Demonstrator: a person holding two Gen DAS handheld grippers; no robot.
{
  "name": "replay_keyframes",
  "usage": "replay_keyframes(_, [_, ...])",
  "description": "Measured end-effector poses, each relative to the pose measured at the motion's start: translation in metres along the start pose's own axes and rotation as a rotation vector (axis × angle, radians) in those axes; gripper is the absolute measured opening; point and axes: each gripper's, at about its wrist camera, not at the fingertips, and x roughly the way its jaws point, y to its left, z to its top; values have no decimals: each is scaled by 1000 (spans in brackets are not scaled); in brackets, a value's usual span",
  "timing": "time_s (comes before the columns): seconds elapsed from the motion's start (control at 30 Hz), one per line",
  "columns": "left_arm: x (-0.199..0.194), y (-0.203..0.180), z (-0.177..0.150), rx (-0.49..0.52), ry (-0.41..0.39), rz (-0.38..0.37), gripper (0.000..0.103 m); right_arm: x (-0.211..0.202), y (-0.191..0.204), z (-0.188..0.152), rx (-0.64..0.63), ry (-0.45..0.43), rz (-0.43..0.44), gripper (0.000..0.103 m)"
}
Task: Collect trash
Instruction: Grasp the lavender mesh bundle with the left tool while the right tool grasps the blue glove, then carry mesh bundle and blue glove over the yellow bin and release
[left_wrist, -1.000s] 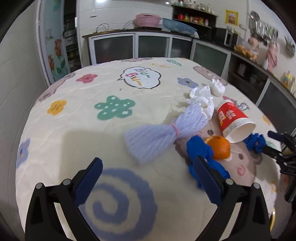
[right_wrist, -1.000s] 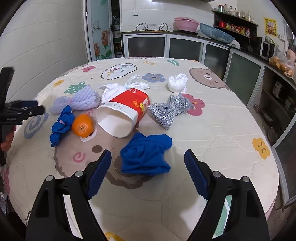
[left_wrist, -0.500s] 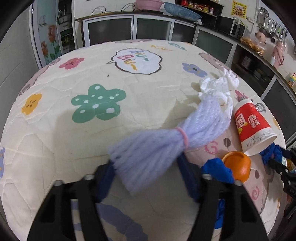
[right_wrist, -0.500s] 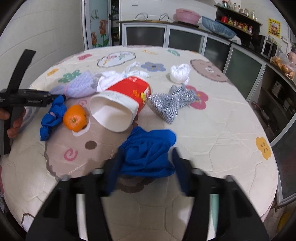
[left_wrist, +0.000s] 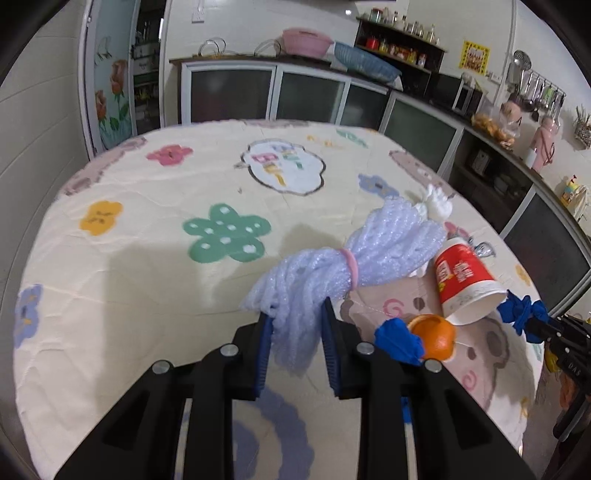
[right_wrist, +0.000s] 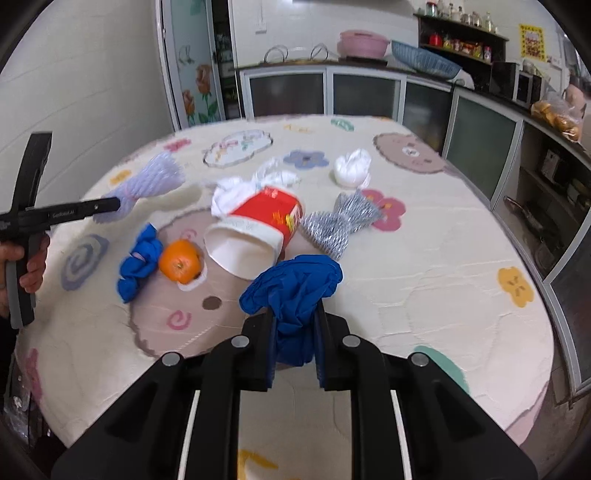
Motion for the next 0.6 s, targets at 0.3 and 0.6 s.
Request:
replay_keyframes(0.3, [-63, -46, -20, 77, -59, -105, 24, -76, -25, -30, 89, -63, -25, 15])
replay_keyframes(0.6, [-89, -198, -70, 351, -13, -397, 24, -179, -71, -113, 195, -89, -189, 15])
